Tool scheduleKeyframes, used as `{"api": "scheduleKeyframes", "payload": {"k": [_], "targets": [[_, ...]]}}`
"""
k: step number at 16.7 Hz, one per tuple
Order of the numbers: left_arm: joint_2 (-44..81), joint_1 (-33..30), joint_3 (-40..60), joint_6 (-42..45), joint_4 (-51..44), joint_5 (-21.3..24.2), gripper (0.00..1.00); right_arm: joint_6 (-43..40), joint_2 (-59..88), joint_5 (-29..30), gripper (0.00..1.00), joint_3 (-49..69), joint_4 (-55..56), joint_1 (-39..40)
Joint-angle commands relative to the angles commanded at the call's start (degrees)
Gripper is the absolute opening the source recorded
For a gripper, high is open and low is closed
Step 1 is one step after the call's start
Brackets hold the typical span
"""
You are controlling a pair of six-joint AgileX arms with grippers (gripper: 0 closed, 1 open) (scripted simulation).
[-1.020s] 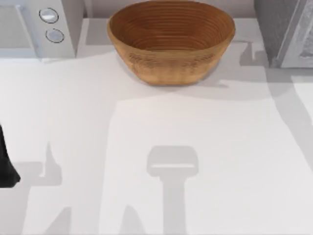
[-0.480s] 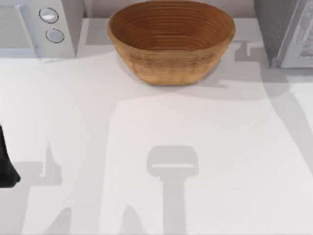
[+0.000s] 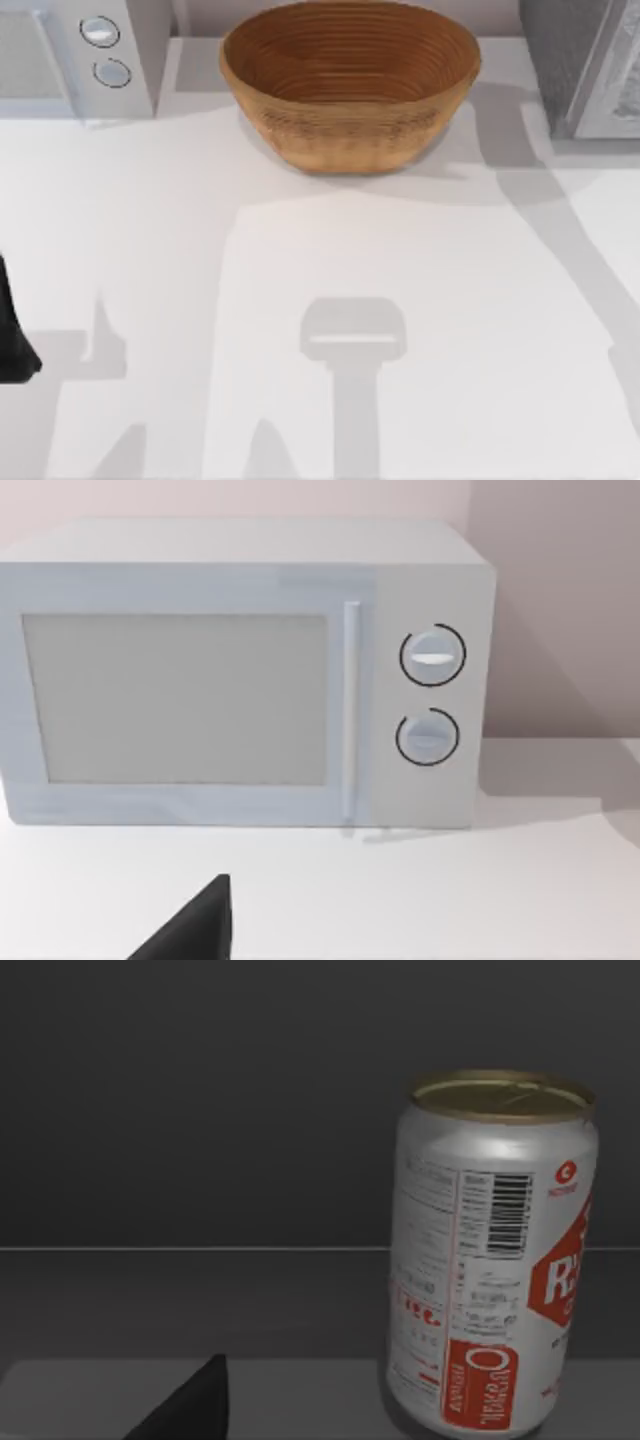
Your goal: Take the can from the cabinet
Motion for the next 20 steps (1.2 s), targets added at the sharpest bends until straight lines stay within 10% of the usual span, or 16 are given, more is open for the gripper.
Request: {"api": "scheduleKeyframes", "payload": {"k": [18, 20], "targets": [[0.0, 0.0, 0.0, 0.0, 0.0, 0.0, 1.0, -0.01, 13.02, -3.42, 1.0, 14.69, -1.61, -3.62], [0.0, 0.0, 0.0, 0.0, 0.0, 0.0, 1.0, -0.01, 13.02, -3.42, 0.85, 14.69, -1.61, -3.62]]}}
